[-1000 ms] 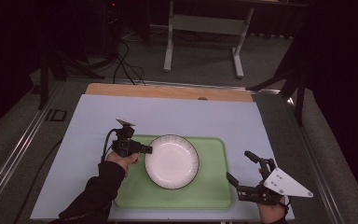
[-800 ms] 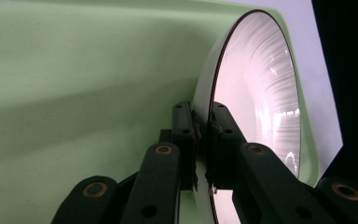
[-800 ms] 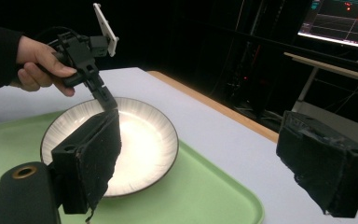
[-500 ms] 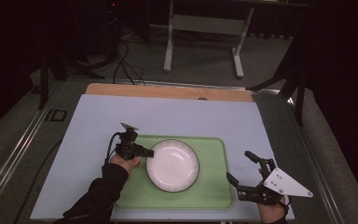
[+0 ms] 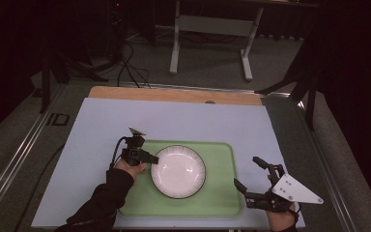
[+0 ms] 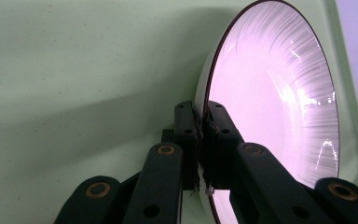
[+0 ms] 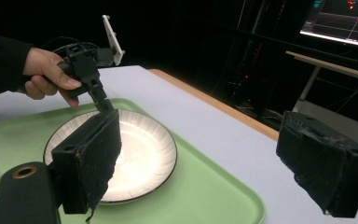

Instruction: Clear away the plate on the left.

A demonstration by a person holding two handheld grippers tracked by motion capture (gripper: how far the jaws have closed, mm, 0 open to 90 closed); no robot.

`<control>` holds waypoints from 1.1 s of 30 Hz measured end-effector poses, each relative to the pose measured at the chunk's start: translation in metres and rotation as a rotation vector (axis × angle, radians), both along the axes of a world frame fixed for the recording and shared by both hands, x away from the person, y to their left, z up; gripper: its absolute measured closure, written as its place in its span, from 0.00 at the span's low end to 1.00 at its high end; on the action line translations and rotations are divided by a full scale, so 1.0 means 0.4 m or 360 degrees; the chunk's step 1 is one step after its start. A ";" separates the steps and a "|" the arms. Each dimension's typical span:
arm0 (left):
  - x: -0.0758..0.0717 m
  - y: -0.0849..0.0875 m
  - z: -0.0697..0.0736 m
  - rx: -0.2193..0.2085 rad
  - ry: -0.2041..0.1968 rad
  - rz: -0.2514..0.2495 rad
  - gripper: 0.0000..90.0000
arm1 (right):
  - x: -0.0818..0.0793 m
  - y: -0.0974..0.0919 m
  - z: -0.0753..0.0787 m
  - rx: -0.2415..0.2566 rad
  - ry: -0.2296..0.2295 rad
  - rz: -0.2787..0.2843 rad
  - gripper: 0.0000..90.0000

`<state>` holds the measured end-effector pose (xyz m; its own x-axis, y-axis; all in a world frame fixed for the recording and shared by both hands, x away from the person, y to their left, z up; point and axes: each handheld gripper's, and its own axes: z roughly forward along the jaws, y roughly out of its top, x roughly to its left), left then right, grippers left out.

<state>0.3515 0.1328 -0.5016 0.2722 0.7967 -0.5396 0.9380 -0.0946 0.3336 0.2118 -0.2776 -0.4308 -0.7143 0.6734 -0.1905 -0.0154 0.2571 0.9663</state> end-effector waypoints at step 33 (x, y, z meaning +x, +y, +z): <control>-0.003 0.027 0.045 0.0081 -0.0165 0.0004 0.83 | 0.002 -0.002 -0.002 -0.0006 0.0020 -0.0004 0.15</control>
